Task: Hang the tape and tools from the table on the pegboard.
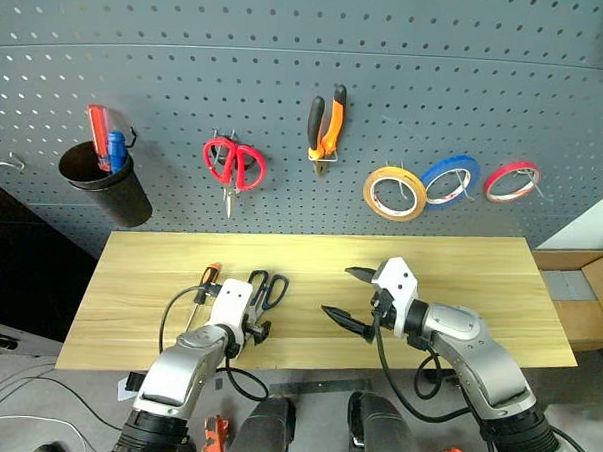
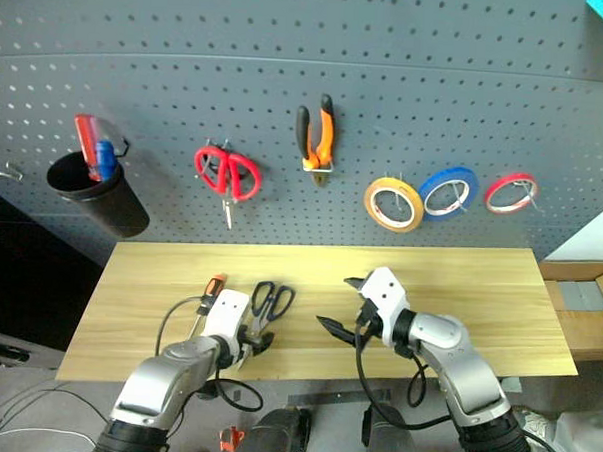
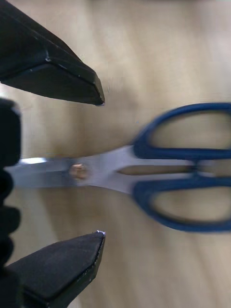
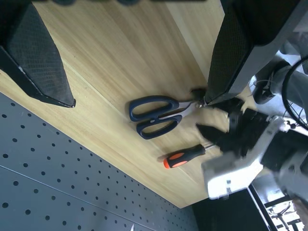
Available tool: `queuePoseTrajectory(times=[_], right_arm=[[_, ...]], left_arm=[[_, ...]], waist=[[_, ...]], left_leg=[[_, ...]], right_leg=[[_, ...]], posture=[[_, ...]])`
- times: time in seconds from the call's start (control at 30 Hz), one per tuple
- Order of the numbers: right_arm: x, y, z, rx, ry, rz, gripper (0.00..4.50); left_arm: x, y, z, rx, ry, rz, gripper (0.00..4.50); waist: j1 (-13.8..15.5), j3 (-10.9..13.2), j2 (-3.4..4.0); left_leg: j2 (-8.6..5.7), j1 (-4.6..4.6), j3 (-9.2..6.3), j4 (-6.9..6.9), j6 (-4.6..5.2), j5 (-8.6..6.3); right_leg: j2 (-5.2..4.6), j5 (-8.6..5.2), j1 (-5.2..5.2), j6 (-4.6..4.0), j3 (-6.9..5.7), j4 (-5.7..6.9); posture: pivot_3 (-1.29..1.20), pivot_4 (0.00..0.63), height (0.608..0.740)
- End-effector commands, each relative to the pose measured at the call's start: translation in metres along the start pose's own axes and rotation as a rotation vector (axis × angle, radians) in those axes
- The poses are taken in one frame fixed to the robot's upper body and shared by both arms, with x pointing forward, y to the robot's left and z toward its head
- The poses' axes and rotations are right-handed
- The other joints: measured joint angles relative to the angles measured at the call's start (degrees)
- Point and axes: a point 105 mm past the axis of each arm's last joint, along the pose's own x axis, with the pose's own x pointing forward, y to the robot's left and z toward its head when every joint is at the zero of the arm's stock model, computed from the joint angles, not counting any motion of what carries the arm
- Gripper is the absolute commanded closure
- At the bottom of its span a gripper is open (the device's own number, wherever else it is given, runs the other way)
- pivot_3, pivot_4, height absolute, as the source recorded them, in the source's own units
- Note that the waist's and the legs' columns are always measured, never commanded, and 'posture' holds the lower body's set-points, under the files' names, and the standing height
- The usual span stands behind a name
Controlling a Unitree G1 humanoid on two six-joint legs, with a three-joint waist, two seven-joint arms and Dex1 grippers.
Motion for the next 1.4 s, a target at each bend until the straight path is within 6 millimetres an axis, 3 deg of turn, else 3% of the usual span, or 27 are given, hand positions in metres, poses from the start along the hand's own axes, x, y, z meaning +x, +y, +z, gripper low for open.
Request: queuePoseTrajectory(times=[0.03, 0.23, 0.37, 0.63, 0.73, 0.93, 1.1, 1.27, 1.4], right_arm=[[0.000, 0.000, 0.009, -0.028, -0.026, 0.005, 0.05], [0.000, -0.001, 0.008, -0.027, -0.022, -0.001, 0.05], [0.000, -0.002, 0.008, -0.026, -0.019, -0.007, 0.00], [0.000, -0.003, 0.008, -0.027, -0.021, -0.009, 0.00], [0.002, -0.004, 0.008, -0.030, -0.021, -0.008, 0.00], [0.005, -0.009, 0.009, -0.048, -0.022, -0.002, 0.00], [0.005, -0.012, 0.015, -0.058, -0.050, 0.016, 0.00], [-0.001, -0.016, 0.047, -0.015, -0.163, 0.053, 0.00], [-0.004, -0.022, 0.102, -0.028, -0.303, 0.054, 0.00]], left_arm=[[0.005, -0.001, -0.003, -0.018, 0.026, 0.013, 0.00], [0.011, -0.003, -0.004, -0.034, 0.054, 0.018, 0.00], [0.008, -0.007, -0.005, -0.012, 0.064, 0.003, 1.24], [-0.006, 0.009, -0.008, -0.034, 0.071, 0.046, 3.99], [-0.013, 0.016, -0.011, -0.030, 0.069, 0.056, 4.00], [-0.039, 0.012, 0.034, -0.001, -0.273, -0.056, 4.00], [-0.085, 0.000, 0.073, 0.008, -0.670, -0.146, 4.00], [-0.106, -0.006, 0.069, 0.166, -0.784, -0.103, 4.00], [-0.118, 0.001, 0.060, 0.247, -0.861, 0.042, 4.00]], waist=[[0.08, 0.02, 0.02], [0.08, 0.02, 0.03], [0.04, 0.02, 0.04], [0.03, 0.03, 0.04], [0.03, 0.03, 0.04], [0.11, 0.05, 0.04], [0.38, 0.04, 0.04], [0.41, 0.04, 0.04], [0.26, 0.05, 0.04]], left_leg=[[0.00, 0.00, 0.00, 0.00, 0.00, 0.00], [-0.01, 0.02, 0.00, 0.00, -0.04, 0.02], [-0.01, 0.03, 0.00, 0.00, -0.04, 0.02], [0.00, 0.03, 0.00, -0.01, -0.07, 0.03], [0.00, 0.02, 0.00, -0.01, -0.07, 0.03], [0.01, -0.11, -0.01, -0.02, -0.22, 0.09], [0.01, -0.30, 0.00, -0.01, -0.26, 0.10], [0.02, -0.31, 0.03, -0.06, -0.25, 0.09], [0.02, -0.32, 0.04, -0.05, -0.02, -0.04]], right_leg=[[0.00, 0.00, 0.01, 0.00, -0.01, 0.01], [-0.01, 0.00, 0.03, 0.00, -0.01, 0.01], [-0.01, 0.00, 0.03, 0.00, 0.00, 0.01], [-0.01, 0.00, 0.02, 0.01, 0.00, 0.00], [-0.01, 0.00, 0.02, 0.01, 0.00, 0.00], [-0.01, 0.00, -0.12, 0.00, -0.01, -0.01], [-0.04, 0.01, -0.32, -0.02, 0.00, -0.07], [-0.04, 0.00, -0.33, -0.04, 0.03, -0.08], [-0.04, 0.00, -0.35, -0.05, 0.05, -0.07]], posture=[[-0.03, 0.293, 0.740], [-0.03, 0.293, 0.740], [-0.03, 0.290, 0.740], [-0.03, 0.285, 0.740], [-0.02, 0.274, 0.740], [-0.01, 0.258, 0.740], [0.01, 0.242, 0.740], [0.01, 0.239, 0.740], [0.00, 0.240, 0.740]])
